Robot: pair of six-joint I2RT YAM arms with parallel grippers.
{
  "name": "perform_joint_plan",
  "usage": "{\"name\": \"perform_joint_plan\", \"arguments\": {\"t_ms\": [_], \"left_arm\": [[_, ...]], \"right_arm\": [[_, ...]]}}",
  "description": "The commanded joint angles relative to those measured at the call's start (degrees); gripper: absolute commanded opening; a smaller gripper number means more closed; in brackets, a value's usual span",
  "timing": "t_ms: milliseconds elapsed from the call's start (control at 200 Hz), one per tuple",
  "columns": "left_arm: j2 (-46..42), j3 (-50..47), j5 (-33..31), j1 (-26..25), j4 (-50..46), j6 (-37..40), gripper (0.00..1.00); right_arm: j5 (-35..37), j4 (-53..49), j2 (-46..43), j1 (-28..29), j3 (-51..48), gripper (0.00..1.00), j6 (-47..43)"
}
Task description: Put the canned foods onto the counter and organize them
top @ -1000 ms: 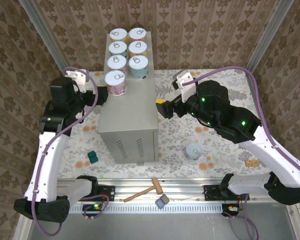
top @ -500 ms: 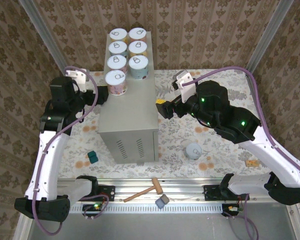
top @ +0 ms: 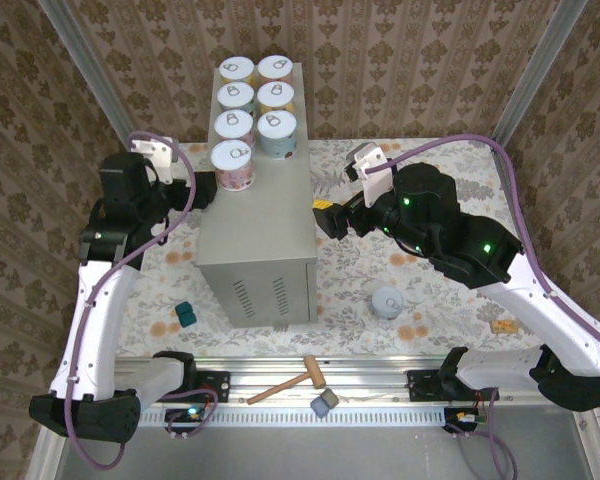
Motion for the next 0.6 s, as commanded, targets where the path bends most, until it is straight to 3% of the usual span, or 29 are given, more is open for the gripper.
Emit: {"name": "perform_joint_plan", "arguments": {"t_ms": [0,145,355,480,590], "left_arm": [[-2.1,4.3,-2.8,0.4,-1.7,-0.2,1.00],[-3.9,7.8,-0.6,0.4,-5.7,0.6,1.00],[-5.7,14.7,11.7,-1.3,-13.1,1.7,1.00],[-5.0,18.8,20.0,-4.8,-16.9,2.2,1.00],[-3.6,21.6,21.5,-10.7,-19.2,3.2,1.00]], "right_arm": [[3.8,-3.8,-0.6,-0.2,2.0,1.00,1.9],[8.3,-9.1,-0.1,-0.3,4.8,1.00,5.8],[11.7,-22.0,2.0,-5.1,9.0,1.00,15.9],[11.6,-24.7,0.8,-8.1,5.4,1.00,20.9],[11.5,-24.8,-1.3,-10.0,-1.0,1.00,24.8]]}}
